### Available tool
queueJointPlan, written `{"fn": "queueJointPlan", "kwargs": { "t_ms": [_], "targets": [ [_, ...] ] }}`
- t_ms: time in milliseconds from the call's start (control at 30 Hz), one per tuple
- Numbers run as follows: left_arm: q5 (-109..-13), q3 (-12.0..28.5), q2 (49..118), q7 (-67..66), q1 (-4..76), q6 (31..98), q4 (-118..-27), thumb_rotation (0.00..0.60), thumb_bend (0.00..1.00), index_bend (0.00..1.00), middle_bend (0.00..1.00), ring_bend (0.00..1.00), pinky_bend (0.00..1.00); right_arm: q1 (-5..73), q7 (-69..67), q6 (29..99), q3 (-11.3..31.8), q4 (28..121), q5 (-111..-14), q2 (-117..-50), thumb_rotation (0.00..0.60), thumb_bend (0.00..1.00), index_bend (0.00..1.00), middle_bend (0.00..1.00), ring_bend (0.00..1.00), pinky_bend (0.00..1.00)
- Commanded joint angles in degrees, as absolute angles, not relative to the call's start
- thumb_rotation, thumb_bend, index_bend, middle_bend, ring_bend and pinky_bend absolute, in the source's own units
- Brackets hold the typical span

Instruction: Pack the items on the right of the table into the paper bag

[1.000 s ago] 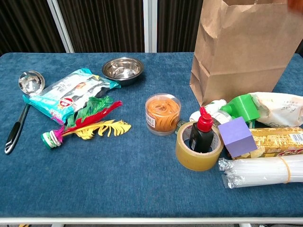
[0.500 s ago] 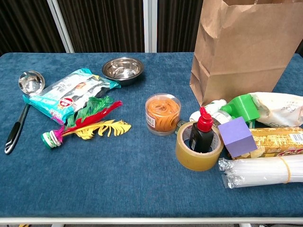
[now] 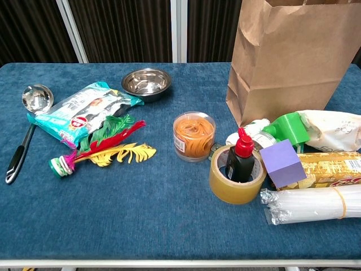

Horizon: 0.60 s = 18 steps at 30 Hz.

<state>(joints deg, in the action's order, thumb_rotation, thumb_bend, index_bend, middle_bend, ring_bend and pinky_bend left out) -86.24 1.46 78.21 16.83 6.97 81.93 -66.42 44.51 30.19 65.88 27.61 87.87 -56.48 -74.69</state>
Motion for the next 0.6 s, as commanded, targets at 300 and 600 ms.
{"fn": "queueJointPlan", "kwargs": {
  "t_ms": [300,600],
  "targets": [
    [-87.12,1.28,77.83,16.89,6.93,83.02,-67.18,0.6,0.17,0.07,0.12,0.02,0.16,43.87,28.29,64.88,25.71,90.86,-55.06,-71.56,0.6,0.0,0.37,0.32,0.21,0.41],
    [-87.15,1.45,77.74,16.04,7.32,82.85,-67.95,0.6,0.17,0.07,0.12,0.02,0.16,44.0,27.52,64.78,25.54,94.69,-54.15,-68.39,0.6,0.0,0.31,0.28,0.15,0.34]
  ]
}}
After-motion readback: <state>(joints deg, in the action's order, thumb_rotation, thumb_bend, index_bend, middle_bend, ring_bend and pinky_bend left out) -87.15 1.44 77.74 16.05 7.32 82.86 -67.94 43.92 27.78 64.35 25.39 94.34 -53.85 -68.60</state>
